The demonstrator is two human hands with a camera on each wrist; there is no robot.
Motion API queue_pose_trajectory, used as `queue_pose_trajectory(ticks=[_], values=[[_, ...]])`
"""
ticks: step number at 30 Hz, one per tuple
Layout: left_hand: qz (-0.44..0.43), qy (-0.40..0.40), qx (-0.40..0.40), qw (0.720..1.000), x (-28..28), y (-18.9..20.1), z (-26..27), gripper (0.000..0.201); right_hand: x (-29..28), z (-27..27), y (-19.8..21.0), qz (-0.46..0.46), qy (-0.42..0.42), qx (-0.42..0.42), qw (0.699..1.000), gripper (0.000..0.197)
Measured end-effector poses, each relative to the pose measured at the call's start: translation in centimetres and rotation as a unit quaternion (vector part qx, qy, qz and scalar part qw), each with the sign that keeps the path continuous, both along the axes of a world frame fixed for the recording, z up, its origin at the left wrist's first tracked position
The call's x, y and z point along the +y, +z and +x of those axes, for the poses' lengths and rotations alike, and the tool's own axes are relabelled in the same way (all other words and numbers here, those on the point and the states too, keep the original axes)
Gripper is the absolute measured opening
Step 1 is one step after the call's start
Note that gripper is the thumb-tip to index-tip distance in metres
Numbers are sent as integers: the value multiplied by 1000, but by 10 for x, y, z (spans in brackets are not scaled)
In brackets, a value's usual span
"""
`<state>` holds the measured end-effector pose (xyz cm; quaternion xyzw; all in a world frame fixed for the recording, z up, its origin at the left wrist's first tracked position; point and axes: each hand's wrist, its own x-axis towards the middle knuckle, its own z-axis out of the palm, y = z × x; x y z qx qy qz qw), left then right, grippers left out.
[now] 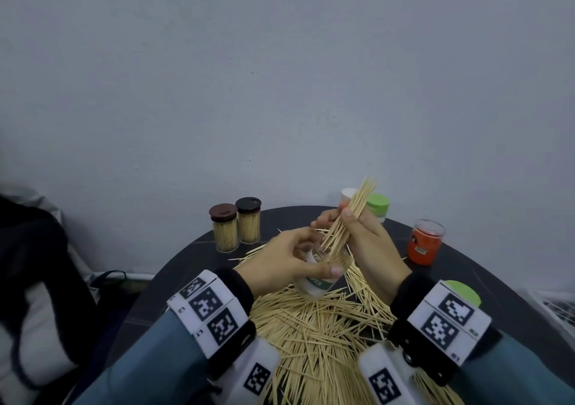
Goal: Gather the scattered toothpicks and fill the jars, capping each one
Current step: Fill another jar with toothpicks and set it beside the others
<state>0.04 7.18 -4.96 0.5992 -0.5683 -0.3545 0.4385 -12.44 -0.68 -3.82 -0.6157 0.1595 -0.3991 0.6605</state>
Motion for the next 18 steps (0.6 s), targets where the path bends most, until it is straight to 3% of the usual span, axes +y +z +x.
queue_pose_trajectory(ticks=[3, 7, 11, 15, 18], values=[[-11, 20, 25, 999, 1, 4, -2, 39, 4, 0, -5, -4, 7, 0, 1000, 18], [-25, 25, 84, 996, 2, 5, -2, 51, 4, 2, -15, 13, 14, 39, 999, 25], [-23, 39, 64, 997, 1, 3, 0, 52, 4, 2, -17, 11, 15, 60, 998, 18], [-7, 35, 37, 999, 1, 5, -2, 49, 1, -1, -12, -8, 1, 68, 998, 34], [-4, 30, 17, 999, 2, 7, -4, 46, 0, -2, -8, -24, -18, 56, 998, 29]])
